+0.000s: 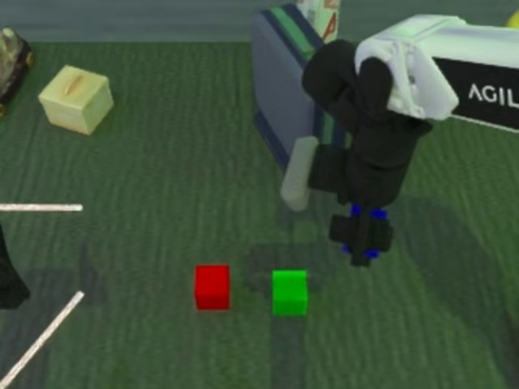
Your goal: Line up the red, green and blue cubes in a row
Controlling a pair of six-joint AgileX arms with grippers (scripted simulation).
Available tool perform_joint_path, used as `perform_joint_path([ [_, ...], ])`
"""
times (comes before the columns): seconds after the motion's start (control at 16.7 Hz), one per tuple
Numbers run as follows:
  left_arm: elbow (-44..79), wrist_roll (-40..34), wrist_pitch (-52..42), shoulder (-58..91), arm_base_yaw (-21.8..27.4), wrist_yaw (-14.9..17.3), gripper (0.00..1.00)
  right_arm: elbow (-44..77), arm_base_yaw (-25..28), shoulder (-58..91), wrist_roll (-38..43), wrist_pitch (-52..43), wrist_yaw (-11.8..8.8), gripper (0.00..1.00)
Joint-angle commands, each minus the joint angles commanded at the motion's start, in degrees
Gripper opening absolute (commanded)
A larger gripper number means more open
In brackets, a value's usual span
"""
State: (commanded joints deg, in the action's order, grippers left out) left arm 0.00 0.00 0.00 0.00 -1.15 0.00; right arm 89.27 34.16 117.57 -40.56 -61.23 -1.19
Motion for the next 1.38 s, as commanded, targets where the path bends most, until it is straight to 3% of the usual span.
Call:
perform_joint_path([
  [0.3,0.0,0.0,0.0,0.0,0.0,0.0,1.0,-6.3,3.0,-5.7,-11.4,0.8,-0.3,0.0],
  [0.72,0.0,0.0,0.0,0.0,0.0,0.0,1.0,-7.2,2.8,-5.5,-11.6,1.8,-0.4,0.0],
  [1.08,0.0,0.0,0.0,0.0,0.0,0.0,1.0,-14.6,3.1,-1.2,-11.8,14.0,-0.4,0.0],
  [1.38,0.0,0.0,0.0,0.0,0.0,0.0,1.0,-15.7,3.2,-0.6,-11.8,15.5,-0.3,0.0],
])
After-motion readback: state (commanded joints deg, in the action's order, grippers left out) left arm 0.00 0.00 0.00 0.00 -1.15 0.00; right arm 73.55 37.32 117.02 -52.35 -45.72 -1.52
